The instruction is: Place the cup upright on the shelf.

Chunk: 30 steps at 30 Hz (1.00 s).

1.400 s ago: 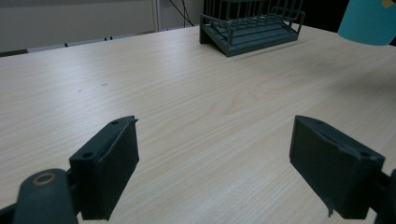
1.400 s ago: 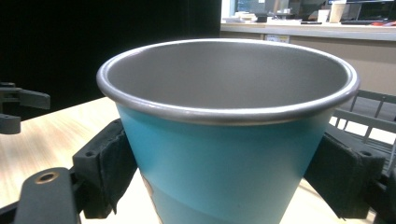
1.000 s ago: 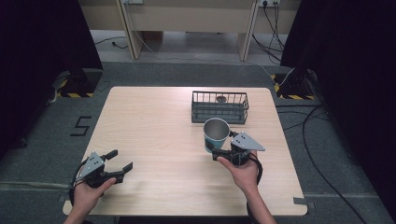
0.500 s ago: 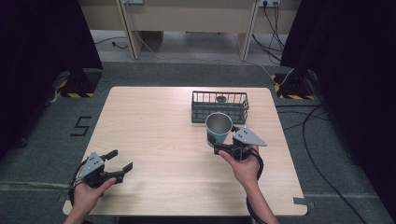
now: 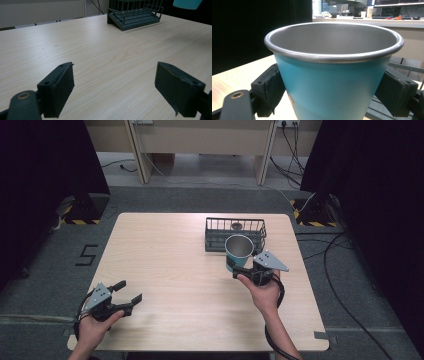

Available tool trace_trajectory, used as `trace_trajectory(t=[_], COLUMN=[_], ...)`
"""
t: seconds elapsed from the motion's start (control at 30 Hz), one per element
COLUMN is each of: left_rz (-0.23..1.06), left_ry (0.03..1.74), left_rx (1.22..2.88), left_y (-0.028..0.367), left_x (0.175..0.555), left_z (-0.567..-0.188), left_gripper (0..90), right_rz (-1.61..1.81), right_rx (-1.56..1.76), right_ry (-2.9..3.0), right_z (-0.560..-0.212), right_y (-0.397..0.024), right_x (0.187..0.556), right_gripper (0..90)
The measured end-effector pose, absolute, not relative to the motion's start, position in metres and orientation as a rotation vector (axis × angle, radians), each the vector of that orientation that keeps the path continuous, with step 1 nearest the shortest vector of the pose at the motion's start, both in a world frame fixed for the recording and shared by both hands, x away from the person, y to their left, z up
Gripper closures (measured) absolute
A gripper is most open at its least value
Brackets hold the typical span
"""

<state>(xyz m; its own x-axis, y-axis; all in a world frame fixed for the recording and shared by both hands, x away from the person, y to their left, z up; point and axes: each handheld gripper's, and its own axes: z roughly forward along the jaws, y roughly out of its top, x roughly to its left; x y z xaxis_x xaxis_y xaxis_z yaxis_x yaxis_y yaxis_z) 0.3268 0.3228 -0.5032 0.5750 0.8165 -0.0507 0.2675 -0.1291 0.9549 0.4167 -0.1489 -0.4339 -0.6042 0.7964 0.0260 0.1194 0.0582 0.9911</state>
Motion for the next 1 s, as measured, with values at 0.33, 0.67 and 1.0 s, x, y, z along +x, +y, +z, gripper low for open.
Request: trace_trajectory(t=[0.33,0.67,1.0], left_rz=[0.607,0.606,0.605], left_ry=[0.914,0.914,0.916], left_rx=[1.681,1.68,1.678], left_y=[0.323,0.323,0.323], left_x=[0.327,0.327,0.327], left_z=[-0.503,-0.503,-0.503], left_gripper=[15.4,15.4,15.4], right_rz=[1.579,1.567,1.551], right_rx=[0.934,0.952,0.966], right_ry=[1.762,1.743,1.742], right_z=[-0.431,-0.424,-0.42], right_y=[-0.153,-0.154,-0.152], right_x=[0.426,0.437,0.449], right_gripper=[17.3,17.2,17.3])
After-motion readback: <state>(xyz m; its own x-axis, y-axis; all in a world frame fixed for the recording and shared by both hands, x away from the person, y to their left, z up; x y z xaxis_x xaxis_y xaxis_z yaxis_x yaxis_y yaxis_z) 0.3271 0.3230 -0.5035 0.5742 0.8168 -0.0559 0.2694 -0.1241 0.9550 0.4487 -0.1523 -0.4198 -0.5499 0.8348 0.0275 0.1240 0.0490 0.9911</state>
